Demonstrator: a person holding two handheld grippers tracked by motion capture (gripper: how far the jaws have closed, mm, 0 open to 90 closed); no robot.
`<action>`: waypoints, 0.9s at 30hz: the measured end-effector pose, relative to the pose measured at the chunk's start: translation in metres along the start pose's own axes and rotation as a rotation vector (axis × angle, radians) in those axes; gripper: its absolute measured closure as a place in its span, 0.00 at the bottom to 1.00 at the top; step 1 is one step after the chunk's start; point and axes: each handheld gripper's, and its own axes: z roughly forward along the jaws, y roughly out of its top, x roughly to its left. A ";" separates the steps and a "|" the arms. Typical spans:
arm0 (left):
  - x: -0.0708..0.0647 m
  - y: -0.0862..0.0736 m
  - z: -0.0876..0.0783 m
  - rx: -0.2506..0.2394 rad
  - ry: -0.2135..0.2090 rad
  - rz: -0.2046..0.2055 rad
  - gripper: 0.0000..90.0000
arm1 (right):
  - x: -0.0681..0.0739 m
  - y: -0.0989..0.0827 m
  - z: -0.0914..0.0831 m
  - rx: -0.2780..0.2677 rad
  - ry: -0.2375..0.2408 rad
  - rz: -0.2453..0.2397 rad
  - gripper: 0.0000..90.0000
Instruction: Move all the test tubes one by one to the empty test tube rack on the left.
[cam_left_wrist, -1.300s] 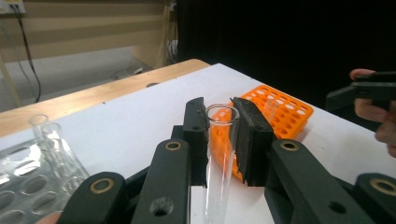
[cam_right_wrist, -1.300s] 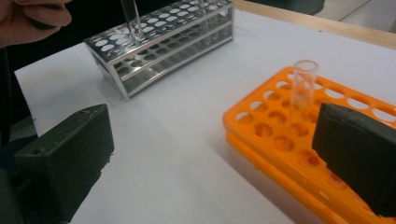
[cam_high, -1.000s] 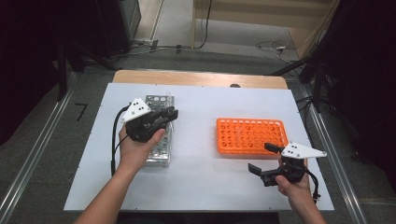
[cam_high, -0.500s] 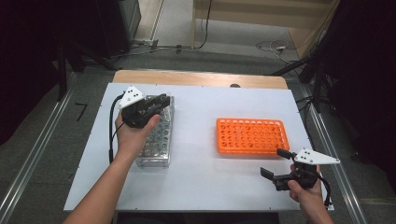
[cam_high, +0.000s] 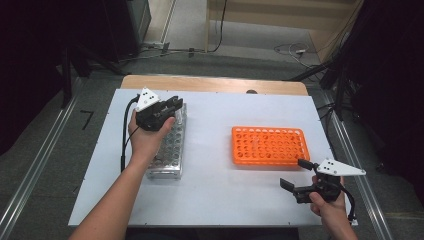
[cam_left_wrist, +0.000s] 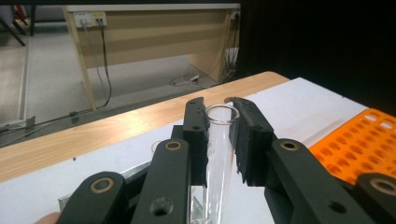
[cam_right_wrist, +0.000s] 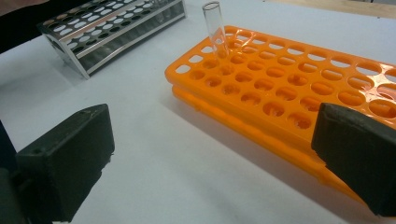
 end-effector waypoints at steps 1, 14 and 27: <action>0.000 -0.001 0.001 0.003 0.006 0.002 0.84 | 0.000 0.000 0.000 0.000 0.000 0.000 0.00; 0.002 -0.014 0.008 0.021 0.037 0.004 0.84 | 0.000 -0.001 0.000 0.003 -0.002 0.006 0.00; -0.002 -0.025 0.015 0.097 0.067 0.011 0.84 | 0.000 -0.002 0.002 0.009 -0.001 0.006 0.00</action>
